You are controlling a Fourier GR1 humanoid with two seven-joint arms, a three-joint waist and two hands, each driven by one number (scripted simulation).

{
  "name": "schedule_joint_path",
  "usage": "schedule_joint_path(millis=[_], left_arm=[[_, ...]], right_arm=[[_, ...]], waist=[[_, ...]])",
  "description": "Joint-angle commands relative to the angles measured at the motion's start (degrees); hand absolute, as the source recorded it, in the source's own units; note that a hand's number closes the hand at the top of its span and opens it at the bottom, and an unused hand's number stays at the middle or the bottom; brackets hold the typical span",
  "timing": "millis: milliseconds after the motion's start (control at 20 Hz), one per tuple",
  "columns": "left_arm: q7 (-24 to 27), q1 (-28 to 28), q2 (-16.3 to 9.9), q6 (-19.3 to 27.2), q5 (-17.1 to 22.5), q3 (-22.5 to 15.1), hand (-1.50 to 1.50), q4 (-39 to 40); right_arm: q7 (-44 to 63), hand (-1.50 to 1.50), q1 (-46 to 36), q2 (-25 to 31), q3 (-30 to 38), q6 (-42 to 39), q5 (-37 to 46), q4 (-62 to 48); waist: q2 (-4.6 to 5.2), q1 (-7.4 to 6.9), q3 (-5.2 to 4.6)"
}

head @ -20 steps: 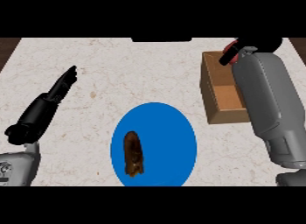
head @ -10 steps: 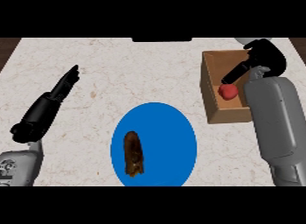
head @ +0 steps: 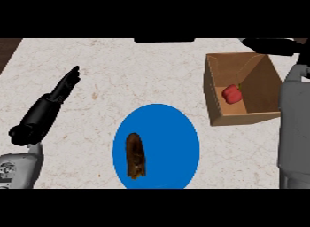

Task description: Pick the bell pepper from the plate and place it in the cardboard box

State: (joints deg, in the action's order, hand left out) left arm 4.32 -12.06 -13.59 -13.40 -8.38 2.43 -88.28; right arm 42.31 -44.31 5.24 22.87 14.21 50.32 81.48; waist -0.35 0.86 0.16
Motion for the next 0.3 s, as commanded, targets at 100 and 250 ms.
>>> schedule_joint_path(millis=[100, 250], left_arm=[[-0.47, -0.29, -1.30, -1.06, 0.70, 1.11, 0.00, -1.35], [2.60, -0.40, -0.56, -0.92, 0.51, 1.57, 0.00, 3.13]], right_arm=[[-6.77, -1.50, 8.81, -4.21, 5.98, 13.72, -6.43, 7.95], [-9.84, -1.50, 15.30, -4.25, 5.73, 13.33, -9.48, 14.53]], waist=[[0.24, -0.48, -0.08], [0.28, 0.01, -0.16]])
